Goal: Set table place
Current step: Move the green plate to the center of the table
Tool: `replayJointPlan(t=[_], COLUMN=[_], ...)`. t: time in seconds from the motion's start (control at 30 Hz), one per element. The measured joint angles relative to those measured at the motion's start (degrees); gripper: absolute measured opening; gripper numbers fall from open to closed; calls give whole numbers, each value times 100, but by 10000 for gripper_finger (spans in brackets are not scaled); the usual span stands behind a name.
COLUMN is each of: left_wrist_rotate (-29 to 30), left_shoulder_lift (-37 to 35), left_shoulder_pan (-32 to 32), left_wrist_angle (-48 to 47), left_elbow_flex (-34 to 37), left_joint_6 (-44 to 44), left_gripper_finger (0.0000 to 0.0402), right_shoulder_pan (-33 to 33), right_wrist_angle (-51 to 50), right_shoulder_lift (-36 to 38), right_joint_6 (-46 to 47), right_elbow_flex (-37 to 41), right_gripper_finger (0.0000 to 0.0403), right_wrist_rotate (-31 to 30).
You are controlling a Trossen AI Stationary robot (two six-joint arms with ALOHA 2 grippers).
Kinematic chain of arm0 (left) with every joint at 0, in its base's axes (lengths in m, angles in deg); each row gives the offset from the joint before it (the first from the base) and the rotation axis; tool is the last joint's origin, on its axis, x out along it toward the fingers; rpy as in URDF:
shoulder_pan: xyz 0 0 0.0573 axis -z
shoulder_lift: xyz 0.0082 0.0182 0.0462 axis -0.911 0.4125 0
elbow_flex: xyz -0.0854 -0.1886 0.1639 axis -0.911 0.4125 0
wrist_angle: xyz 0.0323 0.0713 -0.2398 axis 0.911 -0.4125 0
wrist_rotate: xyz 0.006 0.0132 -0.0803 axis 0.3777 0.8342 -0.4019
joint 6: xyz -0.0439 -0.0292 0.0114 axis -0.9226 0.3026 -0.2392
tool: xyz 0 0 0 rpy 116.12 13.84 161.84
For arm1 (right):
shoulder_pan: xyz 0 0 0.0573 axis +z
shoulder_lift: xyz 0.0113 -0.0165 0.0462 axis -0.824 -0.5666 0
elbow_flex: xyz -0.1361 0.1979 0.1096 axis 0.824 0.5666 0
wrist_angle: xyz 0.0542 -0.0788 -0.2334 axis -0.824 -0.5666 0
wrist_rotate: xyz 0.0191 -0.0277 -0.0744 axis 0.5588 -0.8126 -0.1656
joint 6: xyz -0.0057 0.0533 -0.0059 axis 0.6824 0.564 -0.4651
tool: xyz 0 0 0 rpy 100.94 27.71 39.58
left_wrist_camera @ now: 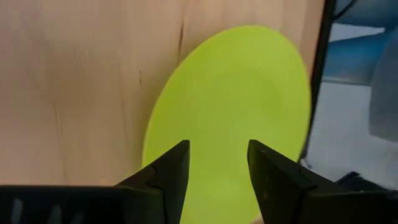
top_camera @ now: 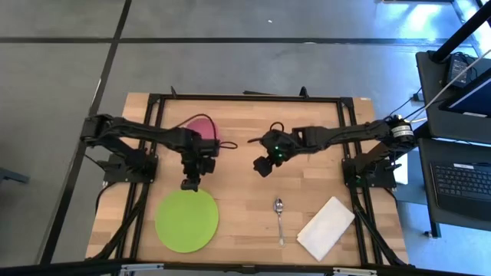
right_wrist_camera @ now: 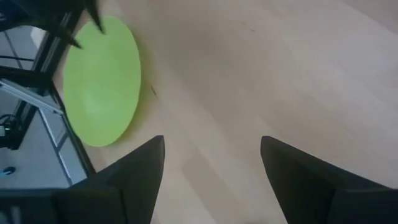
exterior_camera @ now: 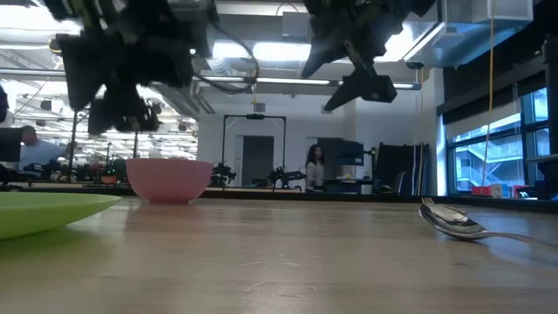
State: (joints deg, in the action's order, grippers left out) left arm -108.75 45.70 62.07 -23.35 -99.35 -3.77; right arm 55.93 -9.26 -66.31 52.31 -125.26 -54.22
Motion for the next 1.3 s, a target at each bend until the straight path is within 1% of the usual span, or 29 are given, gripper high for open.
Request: replayJointPlan(t=[0.2,0.33,0.57,0.73,0.97,1.03,1.1,1.17,1.3], left_wrist_rotate=[60,347,387,463,458,567,655,684,646], left_shoulder_lift=[493,793,1203,1409,1536,1531,1526,1526,1549], left_shoulder_pan=[1,-1,10,104,417,494,543,564,604], left_wrist_angle=[328,554,741,745,780,794,809,825,908], left_elbow_flex=[96,96,98,98,94,88,85,85,96], left_joint_6=[417,484,637,772,830,918,965,974,942], left_gripper_finger=[156,156,156,156,156,155,145,122,44], right_shoulder_pan=[2,2,2,2,2,2,2,2,2], right_wrist_angle=[117,279,326,325,320,318,317,316,312], right_shoulder_lift=[-1,-1,-1,-1,-1,-1,-1,-1,-1], right_joint_6=[9,7,119,121,119,119,116,112,106], right_elbow_flex=[1,0,0,0,-2,-2,-4,-4,-6], right_gripper_finger=[268,268,268,268,268,268,268,268,268], right_wrist_rotate=[-3,-4,-4,-7,-7,-7,-9,-9,-11])
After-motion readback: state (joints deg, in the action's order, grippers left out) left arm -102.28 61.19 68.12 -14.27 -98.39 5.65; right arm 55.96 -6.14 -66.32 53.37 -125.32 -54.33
